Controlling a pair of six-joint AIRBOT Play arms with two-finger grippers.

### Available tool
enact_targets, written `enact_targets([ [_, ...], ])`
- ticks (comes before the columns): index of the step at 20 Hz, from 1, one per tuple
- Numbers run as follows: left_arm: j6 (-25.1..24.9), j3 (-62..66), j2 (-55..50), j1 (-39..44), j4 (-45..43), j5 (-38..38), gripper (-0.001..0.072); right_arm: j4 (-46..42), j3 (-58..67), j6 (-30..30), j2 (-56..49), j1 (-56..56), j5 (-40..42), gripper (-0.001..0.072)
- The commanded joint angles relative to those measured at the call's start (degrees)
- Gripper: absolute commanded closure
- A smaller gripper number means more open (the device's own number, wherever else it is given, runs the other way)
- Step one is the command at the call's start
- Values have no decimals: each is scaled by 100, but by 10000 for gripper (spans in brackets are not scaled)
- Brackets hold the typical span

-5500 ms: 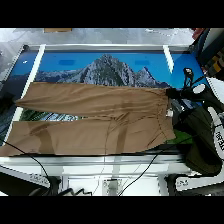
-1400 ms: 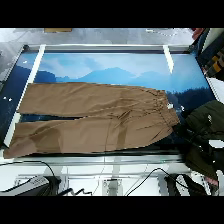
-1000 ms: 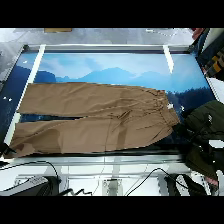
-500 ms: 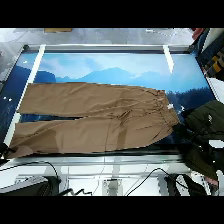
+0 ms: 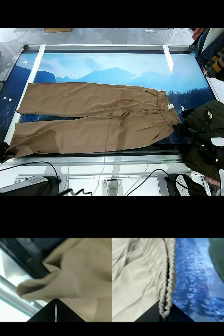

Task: Fold the clothes and pants, and hang the long-sleeved shirts on hangers.

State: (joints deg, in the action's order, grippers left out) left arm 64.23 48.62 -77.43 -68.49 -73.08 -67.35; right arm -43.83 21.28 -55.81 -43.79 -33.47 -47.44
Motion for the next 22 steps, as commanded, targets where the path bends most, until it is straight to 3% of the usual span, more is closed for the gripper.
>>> enact_targets([
  [1,-170,4,203,-7,111,-232,693,-348,350,-11,11,-4,-422,684],
  [5,-33,17,533,-7,-393,-232,689,-380,444,-9,9,-4,-420,684],
  [6,15,9,516,-7,-520,-245,534,-404,444,-11,9,-4,-422,684],
  [7,92,2,474,-9,-577,-254,248,-404,444,-9,9,-4,-422,684],
  [8,181,0,407,-9,-597,-251,136,-402,444,-9,9,-4,-422,684],
  [10,177,-2,223,-7,-595,-247,184,-402,444,-9,9,-4,-422,684],
  [16,-59,0,-354,-7,-315,46,189,-400,444,-26,7,-4,-422,684],
  [19,-61,4,-422,-7,-315,254,247,-398,444,-28,7,-4,-450,684],
  [20,-61,17,-422,-7,-315,304,282,-400,444,-26,7,-4,-448,684],
  [22,-61,20,-422,-7,-315,380,535,-400,444,-26,7,-4,-450,684],
])
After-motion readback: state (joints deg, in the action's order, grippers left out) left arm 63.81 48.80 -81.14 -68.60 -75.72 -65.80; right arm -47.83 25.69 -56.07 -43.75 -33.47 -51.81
